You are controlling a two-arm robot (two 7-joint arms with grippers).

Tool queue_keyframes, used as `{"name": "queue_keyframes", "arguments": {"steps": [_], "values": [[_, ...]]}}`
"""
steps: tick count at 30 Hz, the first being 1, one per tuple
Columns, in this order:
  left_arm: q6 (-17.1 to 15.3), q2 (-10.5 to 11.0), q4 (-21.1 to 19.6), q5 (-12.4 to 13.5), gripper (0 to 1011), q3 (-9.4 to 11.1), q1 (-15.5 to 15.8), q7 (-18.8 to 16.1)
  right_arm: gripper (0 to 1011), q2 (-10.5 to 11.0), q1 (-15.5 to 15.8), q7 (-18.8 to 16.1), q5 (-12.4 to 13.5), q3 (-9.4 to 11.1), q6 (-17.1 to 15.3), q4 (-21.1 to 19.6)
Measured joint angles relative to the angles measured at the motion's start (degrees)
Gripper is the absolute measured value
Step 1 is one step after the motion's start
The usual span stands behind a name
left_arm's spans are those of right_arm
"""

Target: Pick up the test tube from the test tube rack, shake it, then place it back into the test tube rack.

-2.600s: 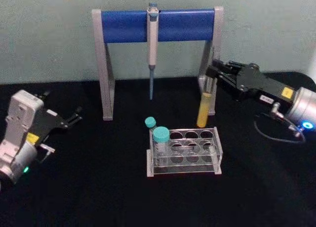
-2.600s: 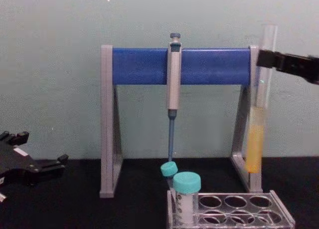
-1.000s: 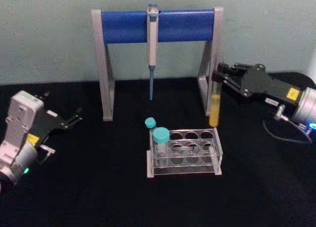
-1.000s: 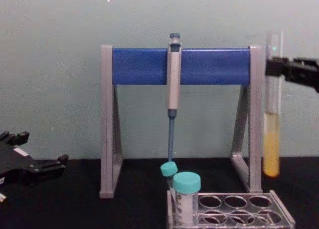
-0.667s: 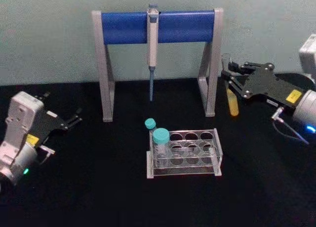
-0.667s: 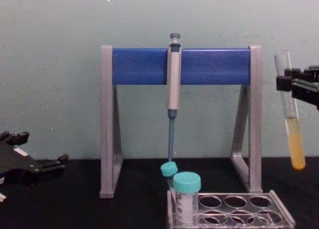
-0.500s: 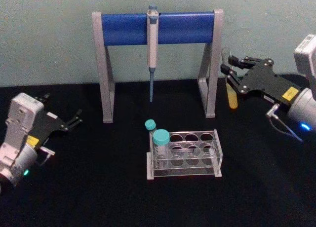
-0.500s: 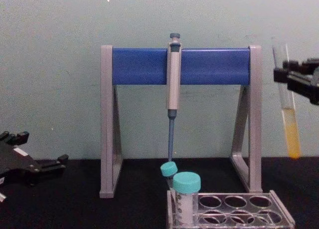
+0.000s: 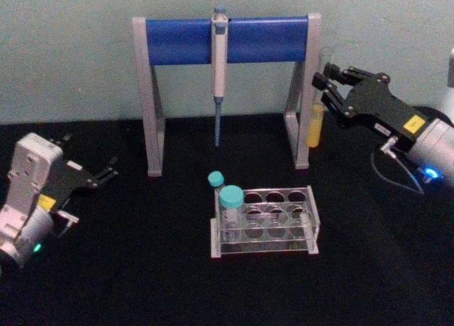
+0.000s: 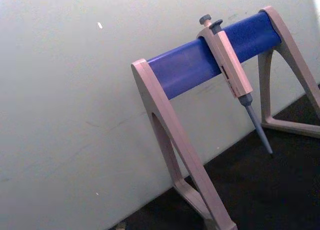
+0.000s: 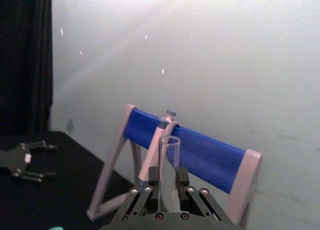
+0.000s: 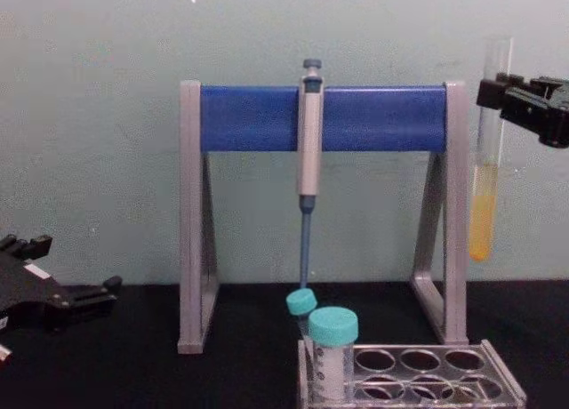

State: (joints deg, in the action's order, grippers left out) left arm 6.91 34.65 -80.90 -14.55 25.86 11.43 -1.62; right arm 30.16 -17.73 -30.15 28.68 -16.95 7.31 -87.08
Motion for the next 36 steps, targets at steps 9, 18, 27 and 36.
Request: {"name": "queue_keyframes", "arguments": {"steps": [9, 18, 27, 36], "values": [[0.0, 0.0, 0.0, 0.0, 1001, 0.0, 0.0, 0.0, 227, -0.88, -0.37, -2.82, 2.58, 0.03, -0.07, 1.09], [0.0, 0.0, 0.0, 0.0, 1001, 0.0, 0.0, 0.0, 227, -0.92, -0.62, -4.23, 3.51, -0.75, -0.01, 1.49], [0.0, 0.0, 0.0, 0.0, 1001, 0.0, 0.0, 0.0, 227, -0.72, -1.04, -5.53, 4.17, -1.74, 0.27, 1.87], [0.0, 0.0, 0.0, 0.0, 1001, 0.0, 0.0, 0.0, 227, -0.53, -1.33, -6.88, 5.06, -2.62, 0.39, 2.23]]}}
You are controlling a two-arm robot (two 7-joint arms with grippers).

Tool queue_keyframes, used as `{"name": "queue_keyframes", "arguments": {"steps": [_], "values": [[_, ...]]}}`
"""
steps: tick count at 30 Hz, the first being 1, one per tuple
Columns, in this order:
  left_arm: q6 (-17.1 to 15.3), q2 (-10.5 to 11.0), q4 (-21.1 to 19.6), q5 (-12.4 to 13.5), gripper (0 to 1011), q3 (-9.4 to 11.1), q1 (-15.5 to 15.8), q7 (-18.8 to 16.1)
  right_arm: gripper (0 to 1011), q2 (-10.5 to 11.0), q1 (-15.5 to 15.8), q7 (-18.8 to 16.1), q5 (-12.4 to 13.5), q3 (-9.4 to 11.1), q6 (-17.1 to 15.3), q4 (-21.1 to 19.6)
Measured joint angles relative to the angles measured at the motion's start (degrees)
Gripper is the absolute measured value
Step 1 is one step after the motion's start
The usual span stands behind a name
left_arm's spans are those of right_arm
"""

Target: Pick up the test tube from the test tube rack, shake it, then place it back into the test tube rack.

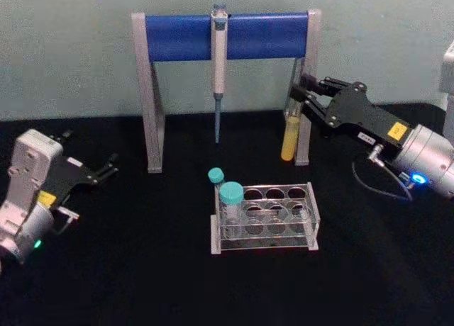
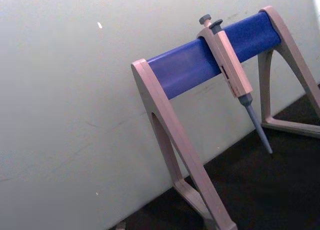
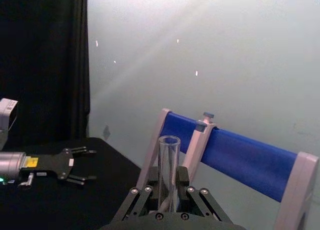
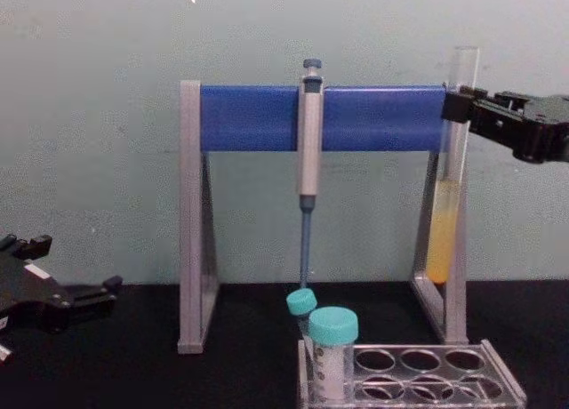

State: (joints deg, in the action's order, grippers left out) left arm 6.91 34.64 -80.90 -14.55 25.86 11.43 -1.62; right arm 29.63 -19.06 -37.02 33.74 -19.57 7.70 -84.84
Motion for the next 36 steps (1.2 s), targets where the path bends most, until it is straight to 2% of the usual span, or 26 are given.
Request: {"name": "queue_keyframes", "arguments": {"steps": [20, 36], "values": [[0.0, 0.0, 0.0, 0.0, 1001, 0.0, 0.0, 0.0, 227, 1.0, 0.51, -2.04, 1.93, -2.36, -0.25, 0.5], [0.0, 0.0, 0.0, 0.0, 1001, 0.0, 0.0, 0.0, 227, 0.97, -0.01, -2.51, 1.0, -4.33, -0.36, 2.55]]}}
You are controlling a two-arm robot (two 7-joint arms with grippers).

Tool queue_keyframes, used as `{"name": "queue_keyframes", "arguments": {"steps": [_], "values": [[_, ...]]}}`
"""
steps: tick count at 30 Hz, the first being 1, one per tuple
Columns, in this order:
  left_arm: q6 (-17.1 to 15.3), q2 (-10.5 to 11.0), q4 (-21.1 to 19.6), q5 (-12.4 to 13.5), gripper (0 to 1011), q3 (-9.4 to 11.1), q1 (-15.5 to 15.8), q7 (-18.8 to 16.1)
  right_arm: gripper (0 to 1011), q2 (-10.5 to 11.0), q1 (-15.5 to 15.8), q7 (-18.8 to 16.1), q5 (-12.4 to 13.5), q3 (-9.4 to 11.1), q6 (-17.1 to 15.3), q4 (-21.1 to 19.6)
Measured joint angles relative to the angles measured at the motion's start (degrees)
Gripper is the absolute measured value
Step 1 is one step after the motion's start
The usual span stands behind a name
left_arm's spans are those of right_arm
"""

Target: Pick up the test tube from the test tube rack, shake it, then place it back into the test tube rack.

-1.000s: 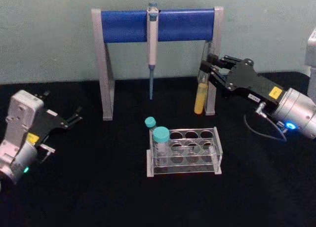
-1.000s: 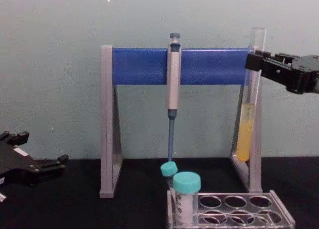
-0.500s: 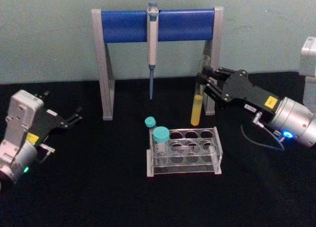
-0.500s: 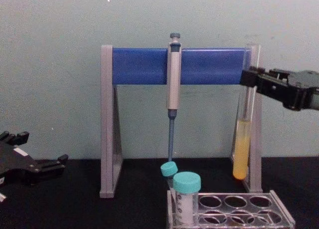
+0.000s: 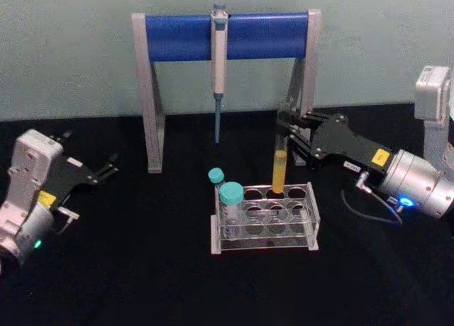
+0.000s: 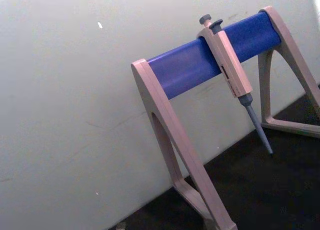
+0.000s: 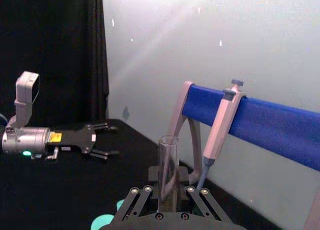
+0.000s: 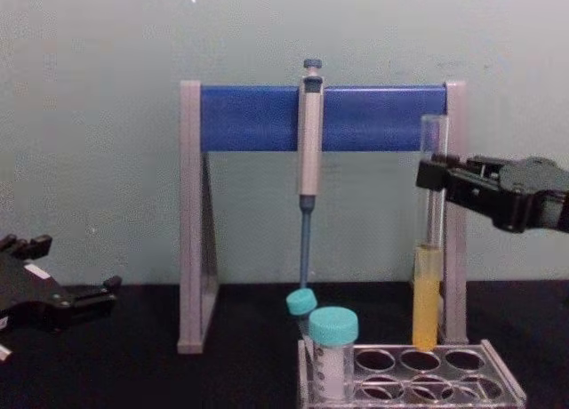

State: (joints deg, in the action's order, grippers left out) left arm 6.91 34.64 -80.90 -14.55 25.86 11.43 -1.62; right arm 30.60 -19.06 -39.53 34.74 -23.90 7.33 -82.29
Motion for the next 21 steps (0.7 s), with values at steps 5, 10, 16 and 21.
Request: {"name": "queue_keyframes", "arguments": {"steps": [5, 10, 16, 21], "values": [[0.0, 0.0, 0.0, 0.0, 1001, 0.0, 0.0, 0.0, 227, -0.24, -0.4, -0.06, -0.42, -0.52, -0.23, 0.86], [0.0, 0.0, 0.0, 0.0, 1001, 0.0, 0.0, 0.0, 227, -0.54, -0.75, -0.29, -0.51, -0.95, -0.4, 1.86], [0.0, 0.0, 0.0, 0.0, 1001, 0.0, 0.0, 0.0, 227, -0.83, -1.11, -0.47, -0.81, -1.51, -0.66, 2.77], [0.0, 0.0, 0.0, 0.0, 1002, 0.0, 0.0, 0.0, 227, -0.99, -1.33, -0.59, -1.17, -1.96, -0.87, 3.3]]}}
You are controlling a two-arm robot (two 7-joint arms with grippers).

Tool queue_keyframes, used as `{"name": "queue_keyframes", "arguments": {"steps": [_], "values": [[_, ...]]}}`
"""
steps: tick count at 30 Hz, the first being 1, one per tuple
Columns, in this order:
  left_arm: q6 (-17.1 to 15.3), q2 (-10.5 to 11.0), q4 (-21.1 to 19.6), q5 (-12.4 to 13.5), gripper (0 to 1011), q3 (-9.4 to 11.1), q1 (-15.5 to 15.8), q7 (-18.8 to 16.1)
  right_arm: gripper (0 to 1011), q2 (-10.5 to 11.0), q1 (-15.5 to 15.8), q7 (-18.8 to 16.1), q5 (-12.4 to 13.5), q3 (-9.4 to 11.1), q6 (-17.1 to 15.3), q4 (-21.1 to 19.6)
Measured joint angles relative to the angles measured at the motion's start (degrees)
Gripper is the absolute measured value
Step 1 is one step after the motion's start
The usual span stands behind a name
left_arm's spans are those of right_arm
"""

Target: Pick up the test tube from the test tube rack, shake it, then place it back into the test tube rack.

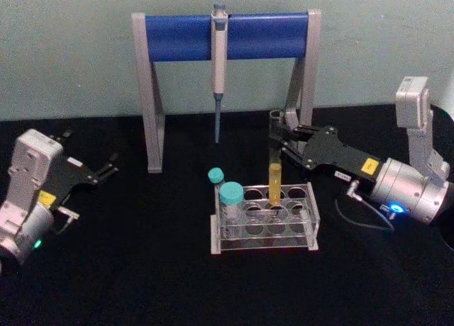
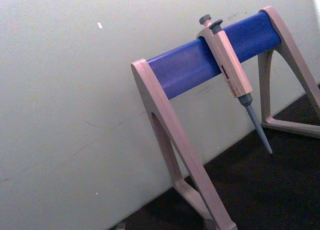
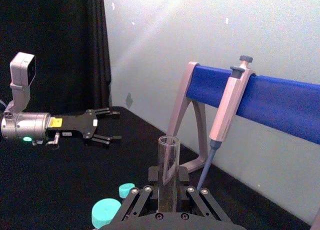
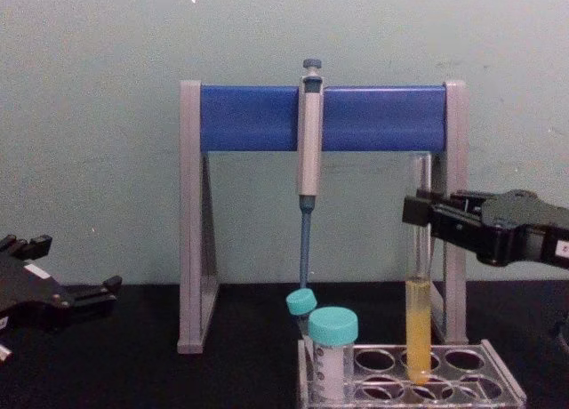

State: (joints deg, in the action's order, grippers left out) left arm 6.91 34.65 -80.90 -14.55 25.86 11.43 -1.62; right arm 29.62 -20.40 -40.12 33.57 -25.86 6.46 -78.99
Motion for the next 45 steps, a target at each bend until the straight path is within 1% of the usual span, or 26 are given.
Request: {"name": "queue_keyframes", "arguments": {"steps": [20, 33, 45], "values": [[0.0, 0.0, 0.0, 0.0, 1002, 0.0, 0.0, 0.0, 228, -0.48, -0.87, -0.18, -1.17, -1.35, -1.1, 2.2], [0.0, 0.0, 0.0, 0.0, 1002, 0.0, 0.0, 0.0, 227, -0.49, -1.29, -0.13, -2.02, -2.2, -2.29, 2.9], [0.0, 0.0, 0.0, 0.0, 1001, 0.0, 0.0, 0.0, 227, -0.53, -1.52, 0.07, -2.46, -2.54, -2.98, 3.33]]}}
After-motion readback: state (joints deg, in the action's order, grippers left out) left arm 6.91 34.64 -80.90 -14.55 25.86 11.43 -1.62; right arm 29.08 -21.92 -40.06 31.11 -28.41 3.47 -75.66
